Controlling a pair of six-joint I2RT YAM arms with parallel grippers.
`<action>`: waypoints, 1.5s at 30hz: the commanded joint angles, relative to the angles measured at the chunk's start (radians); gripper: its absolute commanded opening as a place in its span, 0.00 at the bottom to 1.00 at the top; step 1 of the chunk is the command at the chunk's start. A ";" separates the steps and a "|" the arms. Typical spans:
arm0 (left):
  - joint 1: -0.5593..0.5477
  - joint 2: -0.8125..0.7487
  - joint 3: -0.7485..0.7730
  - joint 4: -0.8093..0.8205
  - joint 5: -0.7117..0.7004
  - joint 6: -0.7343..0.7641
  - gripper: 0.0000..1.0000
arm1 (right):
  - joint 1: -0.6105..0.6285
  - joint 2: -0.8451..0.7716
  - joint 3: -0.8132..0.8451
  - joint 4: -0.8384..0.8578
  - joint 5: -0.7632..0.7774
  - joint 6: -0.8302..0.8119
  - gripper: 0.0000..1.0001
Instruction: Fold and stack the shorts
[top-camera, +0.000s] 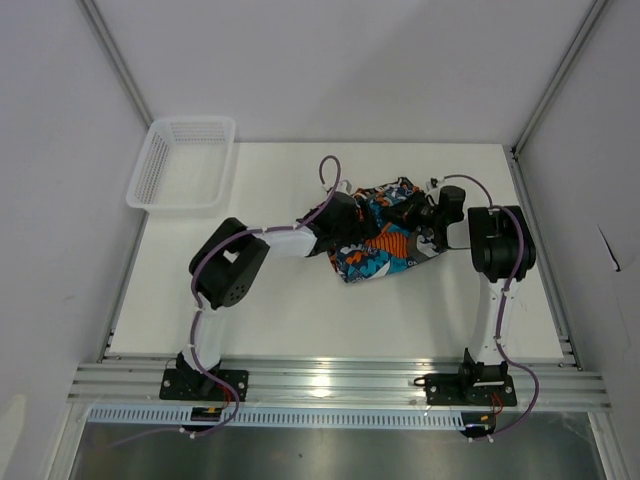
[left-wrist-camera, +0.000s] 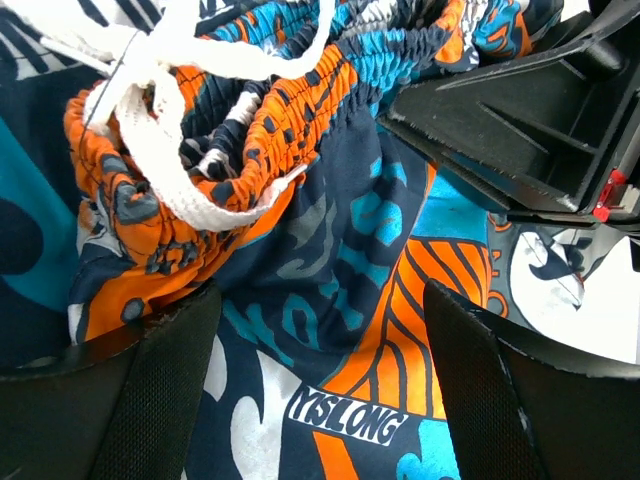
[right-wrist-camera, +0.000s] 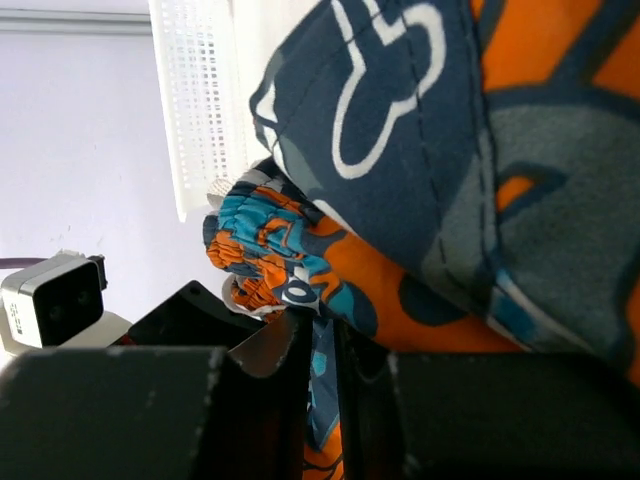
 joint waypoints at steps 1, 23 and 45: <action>0.012 -0.029 -0.032 0.018 -0.041 -0.004 0.85 | -0.007 0.037 0.040 0.053 0.062 -0.002 0.17; -0.100 -0.388 -0.126 0.028 -0.061 0.208 0.91 | -0.039 -0.324 -0.018 -0.165 0.016 -0.097 0.60; -0.103 -0.115 -0.423 0.608 0.276 -0.017 0.84 | -0.013 -0.091 0.017 -0.071 -0.091 -0.014 0.40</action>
